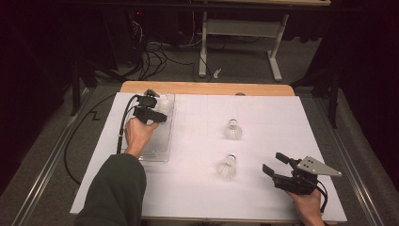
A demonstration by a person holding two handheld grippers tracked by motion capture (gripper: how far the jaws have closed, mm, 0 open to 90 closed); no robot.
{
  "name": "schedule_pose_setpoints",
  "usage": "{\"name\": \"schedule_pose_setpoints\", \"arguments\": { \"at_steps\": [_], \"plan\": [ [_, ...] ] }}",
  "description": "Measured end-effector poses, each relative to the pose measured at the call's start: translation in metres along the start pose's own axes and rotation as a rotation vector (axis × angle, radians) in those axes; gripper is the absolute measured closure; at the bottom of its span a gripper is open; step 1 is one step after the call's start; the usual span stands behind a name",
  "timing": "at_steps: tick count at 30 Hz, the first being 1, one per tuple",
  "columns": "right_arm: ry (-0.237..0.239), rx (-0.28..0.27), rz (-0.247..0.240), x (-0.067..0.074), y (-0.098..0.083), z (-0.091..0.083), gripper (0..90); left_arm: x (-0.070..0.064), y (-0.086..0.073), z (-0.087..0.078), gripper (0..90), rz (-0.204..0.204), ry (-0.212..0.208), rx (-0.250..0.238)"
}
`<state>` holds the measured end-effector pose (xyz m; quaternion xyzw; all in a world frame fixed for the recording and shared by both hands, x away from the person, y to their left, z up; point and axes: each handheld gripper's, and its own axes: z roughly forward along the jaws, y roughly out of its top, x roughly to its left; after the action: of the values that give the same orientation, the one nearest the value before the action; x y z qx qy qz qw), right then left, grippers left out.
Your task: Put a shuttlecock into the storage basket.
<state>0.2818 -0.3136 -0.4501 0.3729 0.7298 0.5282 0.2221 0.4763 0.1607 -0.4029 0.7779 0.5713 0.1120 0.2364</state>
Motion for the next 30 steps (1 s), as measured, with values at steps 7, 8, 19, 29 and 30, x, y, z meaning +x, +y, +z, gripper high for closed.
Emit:
{"name": "schedule_pose_setpoints", "arguments": {
  "at_steps": [7,8,19,29,30],
  "plan": [
    [0.0,-0.003,-0.001,0.0,0.0,0.0,27.7,-0.004,-0.004,-0.008,39.2,0.014,-0.002,-0.045],
    [0.0,-0.003,-0.002,0.0,0.0,0.0,27.7,-0.004,-0.005,-0.01,39.2,0.015,-0.005,-0.054],
    [-0.001,-0.005,-0.003,0.0,0.0,0.0,27.7,-0.01,-0.017,-0.032,38.7,0.044,-0.034,-0.151],
    [-0.001,-0.006,-0.003,0.0,0.0,-0.001,27.7,-0.019,-0.029,-0.048,38.0,0.08,-0.057,-0.233],
    [0.0,-0.007,-0.004,0.0,0.0,-0.001,27.7,-0.019,-0.03,-0.049,37.9,0.085,-0.057,-0.235]
  ]
}}
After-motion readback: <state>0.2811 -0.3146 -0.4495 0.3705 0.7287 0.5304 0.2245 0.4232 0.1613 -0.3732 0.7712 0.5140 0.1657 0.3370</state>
